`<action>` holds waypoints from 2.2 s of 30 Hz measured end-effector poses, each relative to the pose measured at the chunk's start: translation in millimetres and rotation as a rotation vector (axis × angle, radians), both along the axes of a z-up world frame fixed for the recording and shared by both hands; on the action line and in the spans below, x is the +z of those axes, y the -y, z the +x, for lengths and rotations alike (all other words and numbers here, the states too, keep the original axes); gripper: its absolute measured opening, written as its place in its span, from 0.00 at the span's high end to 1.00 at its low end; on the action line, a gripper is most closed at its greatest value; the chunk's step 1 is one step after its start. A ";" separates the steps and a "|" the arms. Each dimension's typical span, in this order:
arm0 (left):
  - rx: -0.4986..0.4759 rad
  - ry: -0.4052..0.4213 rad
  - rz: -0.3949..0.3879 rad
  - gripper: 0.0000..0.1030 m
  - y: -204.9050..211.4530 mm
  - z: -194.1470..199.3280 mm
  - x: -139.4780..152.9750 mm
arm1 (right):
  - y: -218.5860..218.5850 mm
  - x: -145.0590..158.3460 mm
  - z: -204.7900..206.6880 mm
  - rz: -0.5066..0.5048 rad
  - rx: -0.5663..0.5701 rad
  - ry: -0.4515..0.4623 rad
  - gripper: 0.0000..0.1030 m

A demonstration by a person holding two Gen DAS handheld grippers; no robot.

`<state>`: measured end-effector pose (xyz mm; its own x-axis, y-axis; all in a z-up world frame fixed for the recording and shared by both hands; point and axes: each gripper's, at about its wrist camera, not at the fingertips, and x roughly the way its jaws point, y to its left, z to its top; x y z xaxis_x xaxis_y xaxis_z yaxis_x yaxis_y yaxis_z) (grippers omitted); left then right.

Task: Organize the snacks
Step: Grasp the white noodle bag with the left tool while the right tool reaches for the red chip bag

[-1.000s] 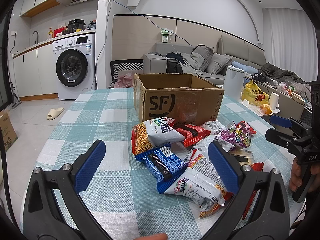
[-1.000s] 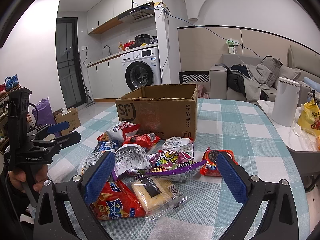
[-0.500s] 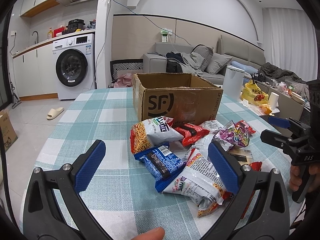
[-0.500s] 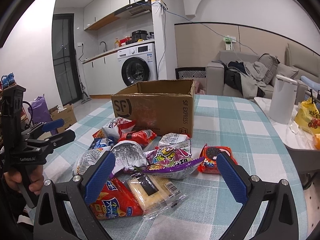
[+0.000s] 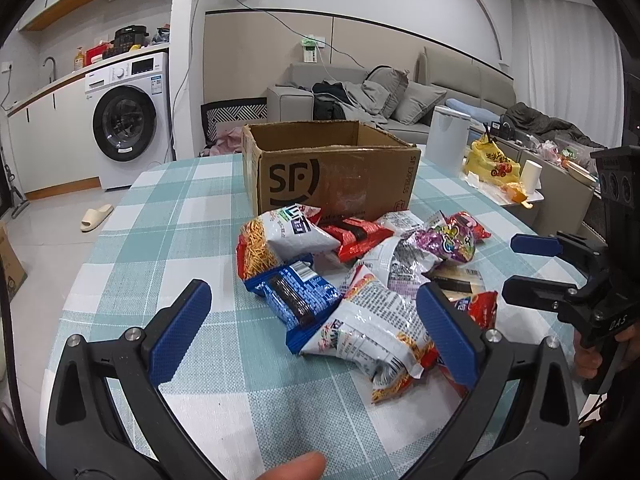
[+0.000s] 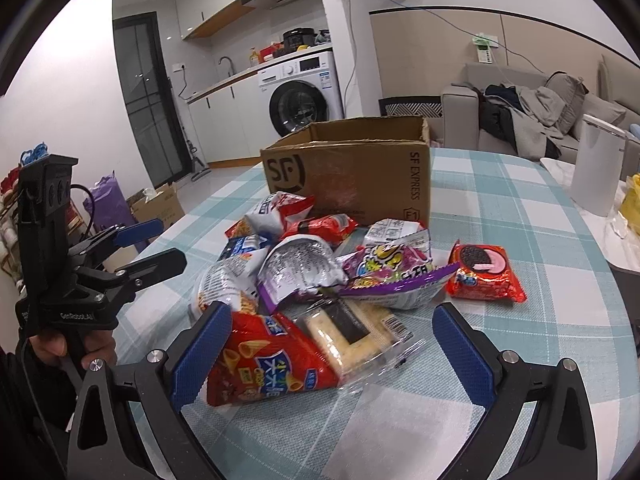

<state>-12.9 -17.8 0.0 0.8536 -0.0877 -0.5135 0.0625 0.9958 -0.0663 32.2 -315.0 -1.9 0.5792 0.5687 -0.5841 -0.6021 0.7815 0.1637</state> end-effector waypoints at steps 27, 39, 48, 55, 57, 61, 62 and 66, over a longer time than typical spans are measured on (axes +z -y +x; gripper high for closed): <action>-0.091 -0.146 0.032 0.01 15.0 25.1 -24.8 | -34.7 -24.0 -9.5 -0.068 0.202 -0.144 0.28; -0.180 -0.196 0.017 0.01 22.8 37.2 -31.8 | -36.1 -34.8 3.3 -0.060 0.201 -0.243 0.28; -0.213 -0.224 0.036 0.01 32.2 49.9 -36.0 | -37.3 -36.6 4.7 -0.095 0.201 -0.258 0.27; -0.272 -0.261 0.040 0.01 38.3 51.2 -41.8 | -28.1 -31.2 0.5 -0.115 0.212 -0.256 0.27; -0.280 -0.266 0.055 0.01 42.0 51.2 -43.8 | -24.9 -30.6 0.3 -0.113 0.214 -0.258 0.27; -0.280 -0.280 0.074 0.01 47.9 56.6 -47.0 | -24.0 -30.4 -0.7 -0.114 0.215 -0.258 0.27; -0.279 -0.286 0.073 0.01 48.5 58.7 -48.2 | -24.5 -30.4 -0.9 -0.114 0.215 -0.257 0.26; -0.303 -0.301 0.041 0.14 48.9 63.6 -50.8 | -25.8 -30.6 -1.6 -0.112 0.217 -0.256 0.24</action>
